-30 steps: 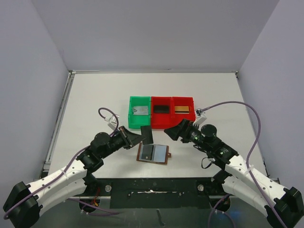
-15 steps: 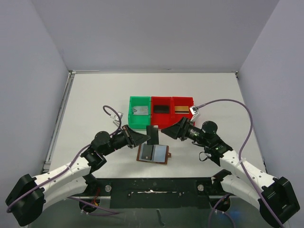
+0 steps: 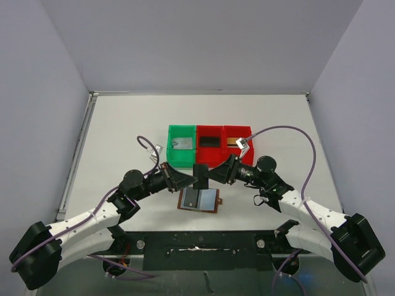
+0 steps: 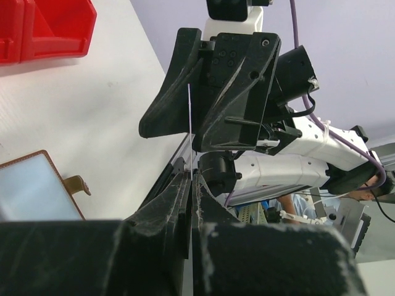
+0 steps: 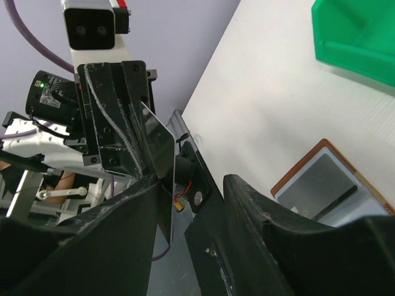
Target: Take the credit cards out of the card holder
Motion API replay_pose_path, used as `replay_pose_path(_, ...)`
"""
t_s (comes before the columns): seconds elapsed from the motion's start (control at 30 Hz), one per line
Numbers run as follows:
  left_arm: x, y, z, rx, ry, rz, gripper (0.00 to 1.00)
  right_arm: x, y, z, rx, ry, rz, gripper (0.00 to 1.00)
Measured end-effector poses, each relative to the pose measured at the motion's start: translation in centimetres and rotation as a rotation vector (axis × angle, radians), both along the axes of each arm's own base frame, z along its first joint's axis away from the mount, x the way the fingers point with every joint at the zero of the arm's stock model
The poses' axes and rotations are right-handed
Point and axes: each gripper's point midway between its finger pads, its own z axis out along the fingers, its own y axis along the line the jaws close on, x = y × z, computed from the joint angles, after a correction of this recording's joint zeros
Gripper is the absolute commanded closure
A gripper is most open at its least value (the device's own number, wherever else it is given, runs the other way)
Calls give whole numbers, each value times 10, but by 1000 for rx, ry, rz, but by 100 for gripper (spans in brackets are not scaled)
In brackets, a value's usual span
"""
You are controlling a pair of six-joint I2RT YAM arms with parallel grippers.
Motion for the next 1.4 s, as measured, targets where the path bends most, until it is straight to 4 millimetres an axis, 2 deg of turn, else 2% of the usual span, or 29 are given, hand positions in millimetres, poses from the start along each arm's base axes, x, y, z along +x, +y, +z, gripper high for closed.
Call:
replay_pose_path(0.23,1,0,3,-12,-4,-1,100,-8,6,12,44,-35,56,74)
replay_pose_path(0.5,0,-1,7,-28,-20,-9,100,-15,7,24,84,-64,95,75)
replay_pose_path(0.8,-2,-3,11,-45,-25,-30,100,-21,8,29,121,-73,131,100)
replay_pose_path(0.87,-2,-3,11,-47,-24,-30,99,-21,8,30,125,-79,134,100)
replay_pose_path(0.9,-2,-3,12,-48,-23,-30,83,-21,8,30,125,-77,135,100)
replay_pose_path(0.97,-2,-3,11,-46,-24,-29,59,-21,8,31,126,-78,134,100)
replay_pose_path(1.07,-1,-3,6,-29,-12,-27,35,-21,6,31,120,-86,127,100)
replay_pose_path(1.1,-1,-3,3,-15,-3,-24,30,-21,5,30,114,-87,122,100)
replay_pose_path(1.23,7,-1,-7,71,31,17,29,-14,-1,24,49,-93,66,100)
replay_pose_path(1.4,26,19,-6,220,22,154,28,12,-14,26,-96,-124,-79,100)
